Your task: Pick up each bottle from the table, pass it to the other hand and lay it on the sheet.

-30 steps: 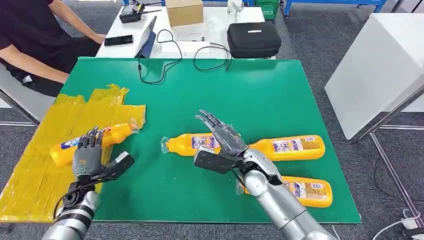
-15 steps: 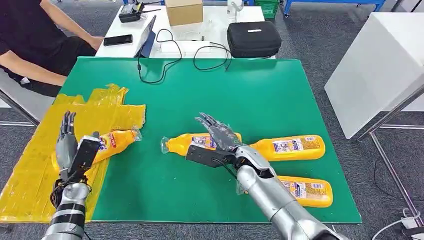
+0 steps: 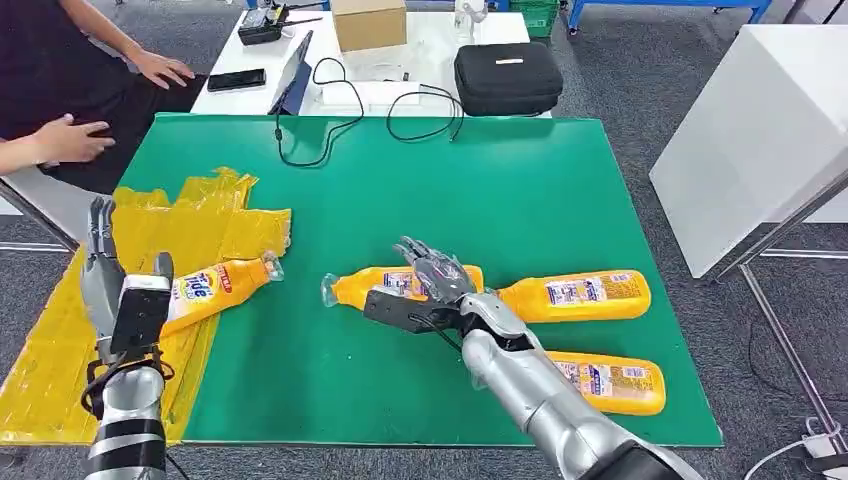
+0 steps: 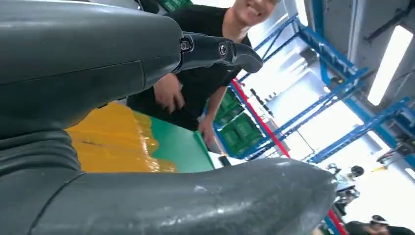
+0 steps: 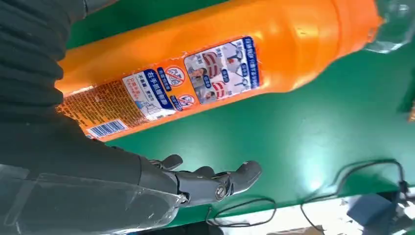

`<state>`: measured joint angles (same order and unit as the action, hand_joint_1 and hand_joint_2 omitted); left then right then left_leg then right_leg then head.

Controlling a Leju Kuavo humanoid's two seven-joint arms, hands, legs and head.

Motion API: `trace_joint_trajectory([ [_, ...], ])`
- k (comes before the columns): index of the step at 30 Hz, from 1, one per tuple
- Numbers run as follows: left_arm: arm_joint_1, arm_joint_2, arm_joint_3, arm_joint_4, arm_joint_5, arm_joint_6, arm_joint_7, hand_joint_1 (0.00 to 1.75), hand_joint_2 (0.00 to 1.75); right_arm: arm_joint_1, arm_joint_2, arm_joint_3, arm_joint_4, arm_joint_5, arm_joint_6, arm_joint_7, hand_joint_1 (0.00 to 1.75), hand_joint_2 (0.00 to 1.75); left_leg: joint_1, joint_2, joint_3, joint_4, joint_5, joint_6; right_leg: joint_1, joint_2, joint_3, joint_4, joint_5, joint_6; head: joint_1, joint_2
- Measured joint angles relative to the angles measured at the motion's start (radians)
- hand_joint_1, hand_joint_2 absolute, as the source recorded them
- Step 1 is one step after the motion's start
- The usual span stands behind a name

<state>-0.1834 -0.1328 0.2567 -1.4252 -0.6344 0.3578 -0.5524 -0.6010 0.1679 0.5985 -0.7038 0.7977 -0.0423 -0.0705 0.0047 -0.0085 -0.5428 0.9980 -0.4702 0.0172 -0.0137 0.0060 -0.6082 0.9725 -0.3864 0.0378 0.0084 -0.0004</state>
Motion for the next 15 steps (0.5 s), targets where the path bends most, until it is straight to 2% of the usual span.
trace_joint_trajectory([
  [15, 0.053, -0.017, -0.039, -0.111, 0.050, 0.009, -0.003, 0.00, 0.00, -0.077, 0.016, 0.050, 0.128, 0.134, 0.066, 0.080, 0.00, 1.75, 0.000, 0.000, 0.000, 0.000, 0.000, 0.000, 0.000, 0.000, 0.000, 0.000, 0.000, 0.000, 0.000, 0.000],
])
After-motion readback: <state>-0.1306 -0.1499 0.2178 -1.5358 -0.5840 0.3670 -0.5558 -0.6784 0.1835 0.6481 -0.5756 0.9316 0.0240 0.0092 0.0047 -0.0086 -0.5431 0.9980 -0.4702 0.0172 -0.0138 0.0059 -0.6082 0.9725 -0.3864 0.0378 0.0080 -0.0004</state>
